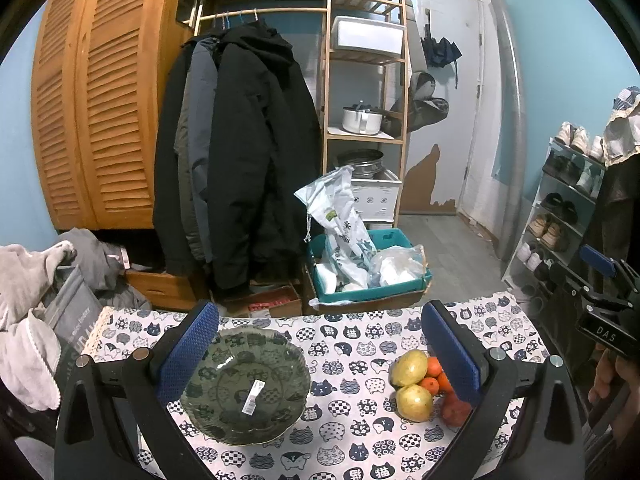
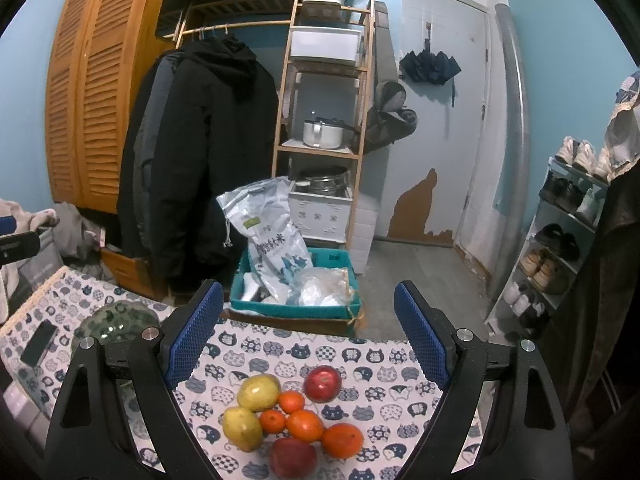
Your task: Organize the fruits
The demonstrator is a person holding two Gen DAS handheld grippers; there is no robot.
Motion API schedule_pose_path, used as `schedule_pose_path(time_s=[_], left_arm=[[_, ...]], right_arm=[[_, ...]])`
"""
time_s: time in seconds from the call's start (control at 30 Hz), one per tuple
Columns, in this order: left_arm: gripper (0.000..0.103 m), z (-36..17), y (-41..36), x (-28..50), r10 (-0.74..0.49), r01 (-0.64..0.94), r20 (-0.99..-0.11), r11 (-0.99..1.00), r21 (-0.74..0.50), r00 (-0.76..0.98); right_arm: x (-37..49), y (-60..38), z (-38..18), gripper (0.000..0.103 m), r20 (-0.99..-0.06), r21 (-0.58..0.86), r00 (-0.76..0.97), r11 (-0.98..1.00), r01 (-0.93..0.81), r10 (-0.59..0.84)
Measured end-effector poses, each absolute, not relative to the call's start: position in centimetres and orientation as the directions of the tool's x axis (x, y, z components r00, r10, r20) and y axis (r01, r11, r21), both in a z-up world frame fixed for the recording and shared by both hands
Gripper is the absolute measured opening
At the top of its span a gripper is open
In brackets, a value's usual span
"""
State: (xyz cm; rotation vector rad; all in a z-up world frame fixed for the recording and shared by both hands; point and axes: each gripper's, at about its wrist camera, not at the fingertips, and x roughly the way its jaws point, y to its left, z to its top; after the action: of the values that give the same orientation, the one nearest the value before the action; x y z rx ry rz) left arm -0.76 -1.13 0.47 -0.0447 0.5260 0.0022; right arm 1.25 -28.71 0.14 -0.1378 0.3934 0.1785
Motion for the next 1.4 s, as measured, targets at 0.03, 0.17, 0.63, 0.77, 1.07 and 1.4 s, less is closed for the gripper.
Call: schedule_pose_path(time_s=[0.03, 0.17, 0.63, 0.77, 1.07, 1.4], left_arm=[[0.102, 0.5, -1.4, -0.8, -0.010, -0.013, -0.503, 0.999, -0.042, 0.864], [0.102, 0.5, -2.6, -0.9, -0.014, -0.005, -0.503, 0.999, -0.036, 0.864], [0.102, -3.4, -4.0, 2.5, -0.062, 0.032, -0.613, 0.998, -0.060, 0.788], [0.102, -5.5, -5.1, 3.8, -0.087, 0.060, -0.669, 0.996, -0.064, 0.738], [0.102, -9.7, -7.4, 6.1, -0.098, 0.091, -0.758, 0.995, -0.051, 0.645], [0.102, -15.8, -10.2, 8.5, -0.105, 0.129, -0.857, 0.991, -0.045, 0.505]], right_arm=[[1.2, -29.3, 0.3, 0.086, -0.391, -0.096, 0.909, 0.976, -0.196, 0.144], [1.3, -29.9, 0.5, 0.086, -0.393, -0.093, 0.908, 0.977, -0.193, 0.142], [3.0, -32.3, -3.2, 0.086, -0.513, -0.091, 0.854, 0.984, -0.150, 0.083], [3.8, -33.6, -5.2, 0.086, -0.572, -0.092, 0.818, 0.987, -0.128, 0.053], [5.3, -36.1, -9.9, 0.086, -0.703, -0.085, 0.711, 0.991, -0.101, 0.012], [7.3, -37.6, -15.0, 0.086, -0.807, -0.054, 0.590, 0.995, -0.085, 0.007]])
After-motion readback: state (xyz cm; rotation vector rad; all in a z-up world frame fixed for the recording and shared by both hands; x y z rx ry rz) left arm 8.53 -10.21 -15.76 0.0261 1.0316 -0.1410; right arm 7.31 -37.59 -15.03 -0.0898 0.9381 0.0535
